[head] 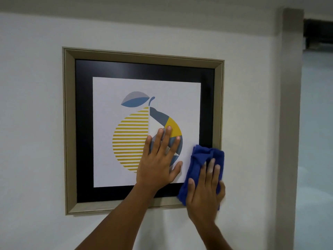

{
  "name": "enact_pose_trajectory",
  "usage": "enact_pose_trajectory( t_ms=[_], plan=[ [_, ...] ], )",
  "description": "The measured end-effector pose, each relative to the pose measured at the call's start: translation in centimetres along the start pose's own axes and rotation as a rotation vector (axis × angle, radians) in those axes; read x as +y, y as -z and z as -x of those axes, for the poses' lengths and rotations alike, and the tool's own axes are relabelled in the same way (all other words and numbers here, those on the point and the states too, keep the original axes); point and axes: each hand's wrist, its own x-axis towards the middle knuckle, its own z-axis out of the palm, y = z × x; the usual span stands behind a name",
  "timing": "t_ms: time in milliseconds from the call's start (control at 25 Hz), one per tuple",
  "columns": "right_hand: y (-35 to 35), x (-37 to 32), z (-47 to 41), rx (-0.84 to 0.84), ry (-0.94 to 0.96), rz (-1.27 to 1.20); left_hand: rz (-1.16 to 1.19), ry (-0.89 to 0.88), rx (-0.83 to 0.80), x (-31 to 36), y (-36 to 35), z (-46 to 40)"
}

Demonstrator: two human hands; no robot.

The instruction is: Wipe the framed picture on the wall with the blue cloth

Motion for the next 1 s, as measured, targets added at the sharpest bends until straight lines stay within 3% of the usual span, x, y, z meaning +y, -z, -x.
enact_pose_trajectory(
  t_ms=[200, 480, 680, 1000],
  plan=[
    [-0.2, -4.5, 0.2, -0.074, -0.052, -0.015, 0.017, 0.003, 0.013, 0.0, -0.3, 0.1],
    [2.0, 4.5, -1.4, -0.104, 0.273, 0.290, -0.009, -0.014, -0.008, -0.3, 0.2, 0.5],
    [3.0, 3.9, -4.0, -0.072, 0.366, 0.276, -0.011, -0.012, -0.007, -0.3, 0.2, 0.3],
    [8.5, -4.8, -22.7, 0.123, 0.402, 0.197, 0.017, -0.011, 0.004, -0.3, -0.2, 0.7]
  ],
)
